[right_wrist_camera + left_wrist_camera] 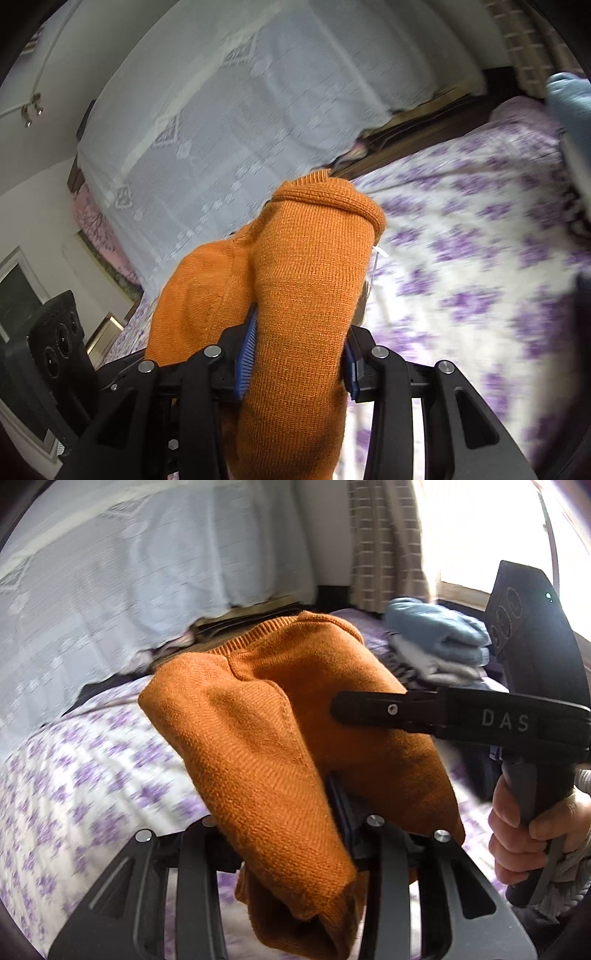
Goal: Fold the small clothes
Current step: 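Carry the cardigan with the left gripper onto the clothes stack by the window, then open the left gripper to release the cardigan on the stack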
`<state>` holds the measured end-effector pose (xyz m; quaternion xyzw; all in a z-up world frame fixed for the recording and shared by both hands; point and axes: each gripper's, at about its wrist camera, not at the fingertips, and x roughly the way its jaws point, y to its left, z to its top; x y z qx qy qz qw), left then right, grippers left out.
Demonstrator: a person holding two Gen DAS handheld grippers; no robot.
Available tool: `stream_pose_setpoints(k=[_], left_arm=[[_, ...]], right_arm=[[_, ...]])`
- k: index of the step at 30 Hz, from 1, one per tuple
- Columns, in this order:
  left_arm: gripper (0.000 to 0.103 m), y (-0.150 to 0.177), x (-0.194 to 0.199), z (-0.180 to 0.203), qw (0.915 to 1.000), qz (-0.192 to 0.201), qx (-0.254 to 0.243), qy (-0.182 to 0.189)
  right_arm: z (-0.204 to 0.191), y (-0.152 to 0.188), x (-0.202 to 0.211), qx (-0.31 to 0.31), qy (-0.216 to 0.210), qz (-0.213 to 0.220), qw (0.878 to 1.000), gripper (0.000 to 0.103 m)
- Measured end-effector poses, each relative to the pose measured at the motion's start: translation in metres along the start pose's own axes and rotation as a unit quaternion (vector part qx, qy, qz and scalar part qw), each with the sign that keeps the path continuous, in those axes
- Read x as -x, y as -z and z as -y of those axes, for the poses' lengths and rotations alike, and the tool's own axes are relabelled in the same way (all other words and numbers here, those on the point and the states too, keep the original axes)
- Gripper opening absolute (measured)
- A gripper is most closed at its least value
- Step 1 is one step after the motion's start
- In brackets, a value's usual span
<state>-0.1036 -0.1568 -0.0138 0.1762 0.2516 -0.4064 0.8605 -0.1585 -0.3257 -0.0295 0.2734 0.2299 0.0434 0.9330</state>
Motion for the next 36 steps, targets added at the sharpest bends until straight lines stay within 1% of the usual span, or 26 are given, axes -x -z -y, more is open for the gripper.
stream_pose_setpoints(k=[6,10,13,17,21,25,27,28,29,30,31,32,33,34,36], left_arm=[[0.036,-0.039,-0.007,0.070,0.9974,0.015,-0.044,0.055],[0.036,-0.063,-0.012,0.114,0.9934,0.022,-0.068,0.089],[0.036,-0.077,-0.020,0.147,0.9895,0.022,-0.082,0.116],[0.036,-0.088,-0.036,0.182,0.9845,0.012,-0.096,0.147],[0.036,-0.092,-0.053,0.210,0.9789,-0.001,-0.109,0.173],[0.036,-0.091,-0.069,0.226,0.9747,-0.016,-0.112,0.193],[0.037,-0.089,-0.085,0.234,0.9725,-0.031,-0.109,0.203],[0.038,-0.087,-0.094,0.237,0.9721,-0.040,-0.106,0.205],[0.040,-0.082,-0.109,0.242,0.9722,-0.059,-0.100,0.203],[0.045,-0.079,-0.119,0.242,0.9723,-0.071,-0.098,0.200],[0.054,-0.074,-0.128,0.243,0.9730,-0.080,-0.092,0.196],[0.058,-0.068,-0.133,0.241,0.9758,-0.075,-0.082,0.188],[0.067,-0.065,-0.135,0.237,0.9775,-0.069,-0.076,0.184],[0.075,-0.063,-0.136,0.234,0.9794,-0.065,-0.072,0.177],[0.080,-0.061,-0.140,0.230,0.9808,-0.066,-0.064,0.172]], right_arm=[[0.032,-0.022,0.073,-0.005,0.050,0.034,0.998,0.039],[0.055,-0.036,0.123,-0.008,0.084,0.059,0.995,0.039],[0.071,-0.039,0.152,-0.012,0.111,0.076,0.991,0.039],[0.092,-0.038,0.183,-0.022,0.139,0.093,0.986,0.039],[0.114,-0.031,0.206,-0.038,0.162,0.098,0.981,0.039],[0.138,-0.021,0.216,-0.064,0.179,0.099,0.977,0.039],[0.154,-0.016,0.219,-0.083,0.184,0.097,0.975,0.039],[0.169,-0.011,0.217,-0.103,0.189,0.091,0.972,0.039],[0.180,-0.007,0.215,-0.118,0.193,0.085,0.970,0.039],[0.191,-0.001,0.213,-0.133,0.199,0.078,0.968,0.039],[0.205,0.005,0.209,-0.149,0.205,0.073,0.965,0.040],[0.214,0.010,0.206,-0.158,0.207,0.071,0.963,0.043],[0.223,0.013,0.204,-0.166,0.204,0.073,0.962,0.051],[0.232,0.016,0.202,-0.175,0.198,0.075,0.962,0.054],[0.238,0.018,0.199,-0.171,0.198,0.080,0.962,0.059]])
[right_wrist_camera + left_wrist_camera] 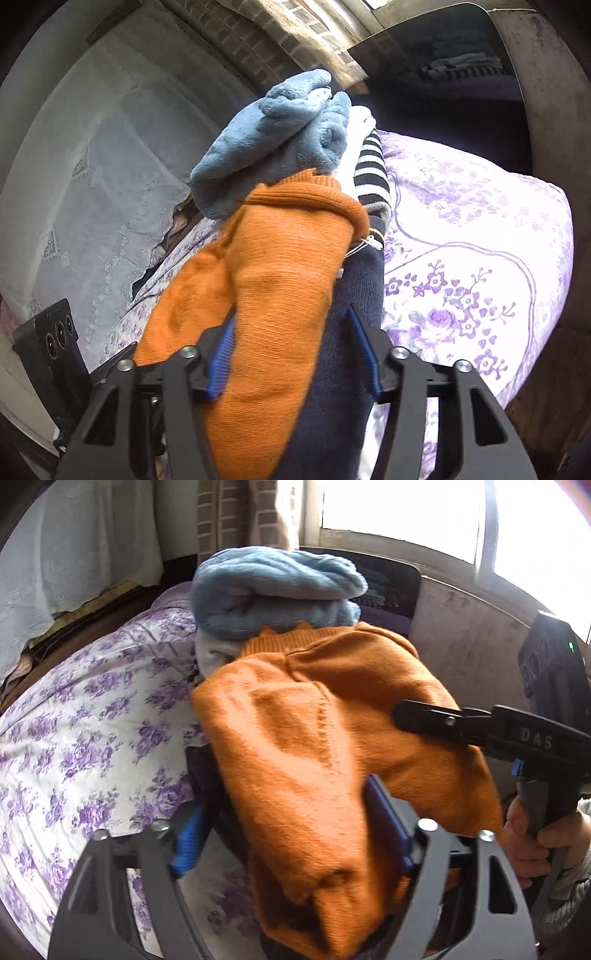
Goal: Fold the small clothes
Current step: 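Open the left gripper to release the cardigan on the stack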
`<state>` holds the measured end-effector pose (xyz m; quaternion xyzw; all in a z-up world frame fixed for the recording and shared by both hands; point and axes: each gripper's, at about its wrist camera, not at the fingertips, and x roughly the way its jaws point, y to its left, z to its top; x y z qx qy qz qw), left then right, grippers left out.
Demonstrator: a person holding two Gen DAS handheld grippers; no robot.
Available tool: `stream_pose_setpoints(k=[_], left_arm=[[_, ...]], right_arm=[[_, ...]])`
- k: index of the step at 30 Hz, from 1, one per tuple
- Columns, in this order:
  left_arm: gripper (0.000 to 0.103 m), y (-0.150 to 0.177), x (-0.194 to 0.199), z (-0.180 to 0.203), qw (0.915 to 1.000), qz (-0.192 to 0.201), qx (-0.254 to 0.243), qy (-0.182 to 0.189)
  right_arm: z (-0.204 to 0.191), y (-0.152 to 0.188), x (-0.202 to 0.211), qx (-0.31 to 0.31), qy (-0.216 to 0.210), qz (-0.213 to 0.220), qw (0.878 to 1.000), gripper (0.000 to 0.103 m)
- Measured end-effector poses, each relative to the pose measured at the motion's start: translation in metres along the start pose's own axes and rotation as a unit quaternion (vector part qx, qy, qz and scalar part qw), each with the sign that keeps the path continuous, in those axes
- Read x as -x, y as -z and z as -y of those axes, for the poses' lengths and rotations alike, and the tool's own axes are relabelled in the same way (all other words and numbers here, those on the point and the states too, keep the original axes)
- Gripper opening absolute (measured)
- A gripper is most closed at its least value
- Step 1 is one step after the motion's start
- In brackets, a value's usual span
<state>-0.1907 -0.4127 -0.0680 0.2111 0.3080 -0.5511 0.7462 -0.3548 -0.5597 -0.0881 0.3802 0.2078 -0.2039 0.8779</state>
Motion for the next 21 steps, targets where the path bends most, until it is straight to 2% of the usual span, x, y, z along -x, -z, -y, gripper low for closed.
stream_pose_setpoints(k=[3,5,6,8,10,13,14,18,21], left_arm=[[0.091,0.002,-0.006,-0.010,0.9997,-0.002,0.026,0.003],[0.092,0.004,-0.007,-0.019,0.9991,-0.004,0.040,0.012],[0.093,0.003,-0.006,-0.021,0.9988,-0.006,0.045,0.017],[0.094,0.004,0.000,-0.025,0.9982,-0.007,0.054,0.024],[0.094,0.007,0.007,-0.023,0.9984,-0.001,0.051,0.023],[0.095,0.013,0.022,-0.015,0.9995,0.013,0.027,-0.008],[0.095,0.016,0.027,-0.012,0.9995,0.018,0.014,-0.022],[0.096,0.022,0.046,-0.006,0.9985,0.032,-0.007,-0.043],[0.098,0.025,0.061,-0.005,0.9977,0.044,-0.014,-0.050]], right_arm=[[0.000,0.003,-0.004,0.009,0.011,0.010,1.000,0.061],[-0.004,0.001,-0.004,0.008,0.017,0.013,1.000,0.064],[-0.005,0.000,-0.003,0.008,0.024,0.014,1.000,0.070],[-0.010,0.002,0.002,0.010,0.051,0.020,0.998,0.077],[-0.019,0.004,0.013,0.010,0.080,0.031,0.996,0.078],[-0.037,0.010,0.032,0.027,0.119,0.051,0.991,0.082],[-0.045,0.013,0.039,0.036,0.135,0.057,0.989,0.088],[-0.071,0.027,0.061,0.052,0.181,0.066,0.980,0.097],[-0.089,0.035,0.075,0.049,0.234,0.062,0.969,0.099]])
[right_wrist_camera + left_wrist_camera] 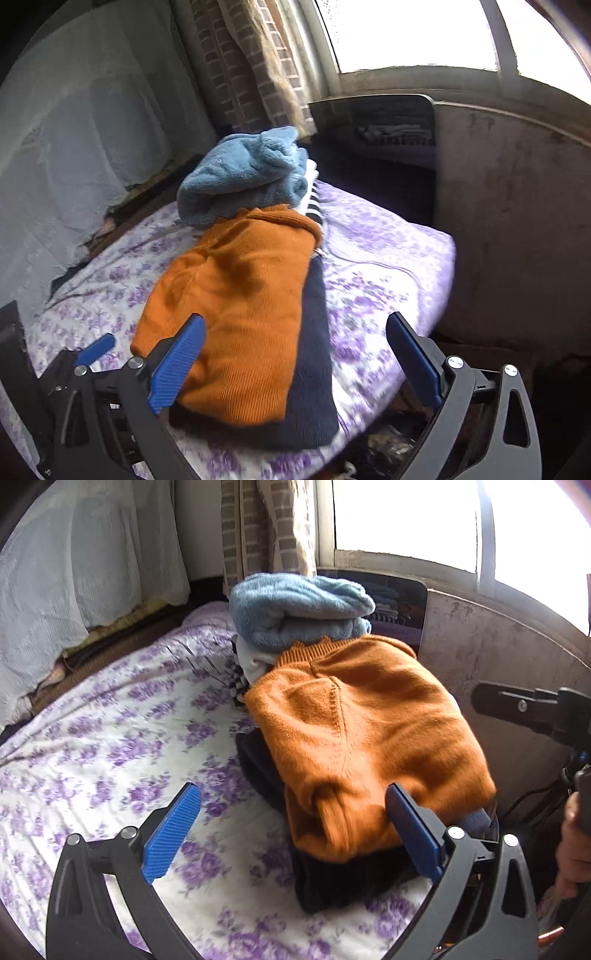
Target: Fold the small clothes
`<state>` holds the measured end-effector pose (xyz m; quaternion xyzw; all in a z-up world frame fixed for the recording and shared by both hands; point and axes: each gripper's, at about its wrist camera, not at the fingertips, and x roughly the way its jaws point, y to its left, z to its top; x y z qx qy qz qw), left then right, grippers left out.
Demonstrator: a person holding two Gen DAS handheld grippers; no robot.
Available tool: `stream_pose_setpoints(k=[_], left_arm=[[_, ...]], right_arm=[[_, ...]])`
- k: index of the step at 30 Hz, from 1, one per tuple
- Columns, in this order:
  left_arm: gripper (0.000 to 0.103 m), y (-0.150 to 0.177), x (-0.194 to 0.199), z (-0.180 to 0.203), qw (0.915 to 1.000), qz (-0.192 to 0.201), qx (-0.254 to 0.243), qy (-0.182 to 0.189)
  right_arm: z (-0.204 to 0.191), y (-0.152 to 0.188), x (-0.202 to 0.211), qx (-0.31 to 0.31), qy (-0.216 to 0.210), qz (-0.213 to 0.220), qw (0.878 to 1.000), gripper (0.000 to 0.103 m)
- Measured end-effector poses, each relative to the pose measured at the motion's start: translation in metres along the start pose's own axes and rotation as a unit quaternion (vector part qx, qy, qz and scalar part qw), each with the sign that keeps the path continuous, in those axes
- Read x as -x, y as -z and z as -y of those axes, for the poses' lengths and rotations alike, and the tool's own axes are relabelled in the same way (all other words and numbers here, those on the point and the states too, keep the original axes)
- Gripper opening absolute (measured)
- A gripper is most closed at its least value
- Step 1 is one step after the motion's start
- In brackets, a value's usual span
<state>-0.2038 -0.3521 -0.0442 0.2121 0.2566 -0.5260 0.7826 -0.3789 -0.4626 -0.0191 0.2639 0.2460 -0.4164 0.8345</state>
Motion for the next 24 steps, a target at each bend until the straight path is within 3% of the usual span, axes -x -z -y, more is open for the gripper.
stream_pose_setpoints(k=[5,11,17,24], left_arm=[[0.098,0.004,0.027,-0.002,0.9998,0.015,-0.003,-0.013],[0.098,0.011,0.053,0.000,0.9994,0.027,-0.006,-0.021],[0.098,0.016,0.064,0.003,0.9988,0.033,-0.014,-0.035],[0.098,0.018,0.060,0.001,0.9994,0.012,-0.008,-0.031]], right_arm=[[-0.015,0.007,0.043,0.016,0.038,0.009,0.999,0.099],[-0.034,0.020,0.074,0.052,0.036,0.019,0.998,0.099],[-0.035,0.025,0.072,0.053,0.016,0.005,0.998,0.099],[-0.031,0.029,0.065,0.045,0.012,-0.011,0.999,0.099]])
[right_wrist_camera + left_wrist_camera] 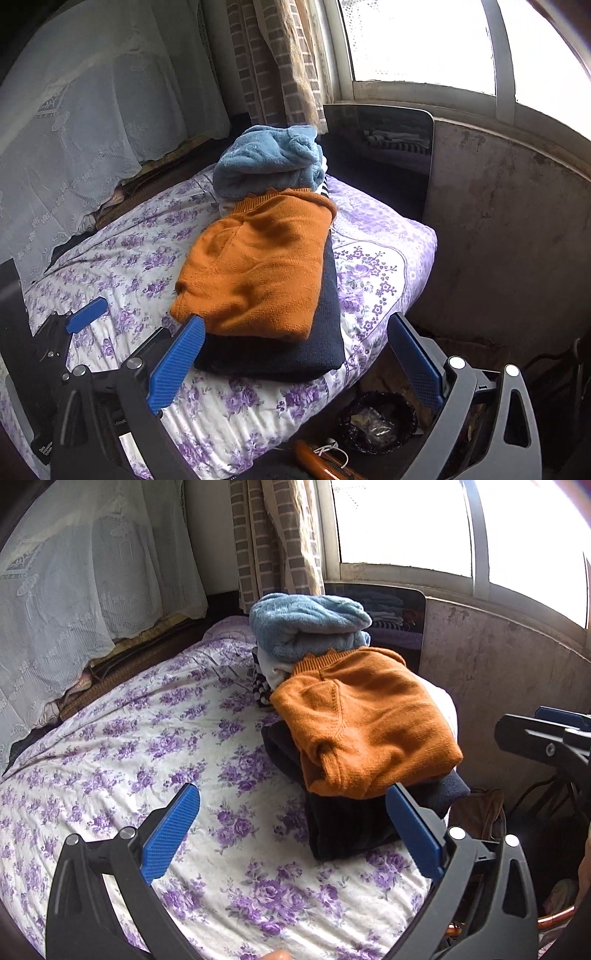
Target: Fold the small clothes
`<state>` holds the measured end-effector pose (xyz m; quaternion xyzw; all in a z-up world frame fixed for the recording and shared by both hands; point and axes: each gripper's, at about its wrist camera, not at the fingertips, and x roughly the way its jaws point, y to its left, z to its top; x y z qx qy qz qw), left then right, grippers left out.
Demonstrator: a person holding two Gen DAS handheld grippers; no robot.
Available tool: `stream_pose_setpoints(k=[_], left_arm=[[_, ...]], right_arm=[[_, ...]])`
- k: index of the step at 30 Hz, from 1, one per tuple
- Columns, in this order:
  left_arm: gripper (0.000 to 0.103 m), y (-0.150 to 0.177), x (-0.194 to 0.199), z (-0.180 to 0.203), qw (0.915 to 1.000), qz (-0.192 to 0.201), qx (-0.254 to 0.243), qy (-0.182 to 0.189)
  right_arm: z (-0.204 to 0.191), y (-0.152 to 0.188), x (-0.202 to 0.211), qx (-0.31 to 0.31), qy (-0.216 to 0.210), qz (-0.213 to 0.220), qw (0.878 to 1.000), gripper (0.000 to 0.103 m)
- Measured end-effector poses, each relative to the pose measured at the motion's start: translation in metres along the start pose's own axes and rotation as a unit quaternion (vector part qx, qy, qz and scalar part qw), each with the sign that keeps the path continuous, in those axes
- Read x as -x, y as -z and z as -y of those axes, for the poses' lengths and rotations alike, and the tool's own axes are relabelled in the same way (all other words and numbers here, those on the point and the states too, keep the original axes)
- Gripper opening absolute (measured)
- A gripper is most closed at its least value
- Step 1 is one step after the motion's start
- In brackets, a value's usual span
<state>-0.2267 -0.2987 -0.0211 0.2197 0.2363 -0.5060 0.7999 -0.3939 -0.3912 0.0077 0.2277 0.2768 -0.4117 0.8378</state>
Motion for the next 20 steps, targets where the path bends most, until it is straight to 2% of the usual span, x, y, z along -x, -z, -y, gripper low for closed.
stream_pose_setpoints(k=[6,10,13,20], left_arm=[[0.098,0.000,-0.001,-0.001,1.0000,-0.001,0.000,0.004],[0.098,0.000,0.009,-0.001,0.9996,0.028,-0.003,-0.003],[0.098,-0.002,0.012,-0.003,0.9995,0.022,0.004,0.021],[0.098,-0.003,0.011,-0.005,0.9995,0.009,0.017,0.027]], right_arm=[[-0.001,0.001,-0.001,0.007,0.004,-0.003,1.000,0.099],[-0.002,0.001,-0.001,0.007,0.004,-0.006,1.000,0.099],[-0.002,0.001,-0.001,0.008,0.003,-0.005,1.000,0.099],[-0.004,0.001,-0.002,0.010,0.001,-0.006,1.000,0.099]])
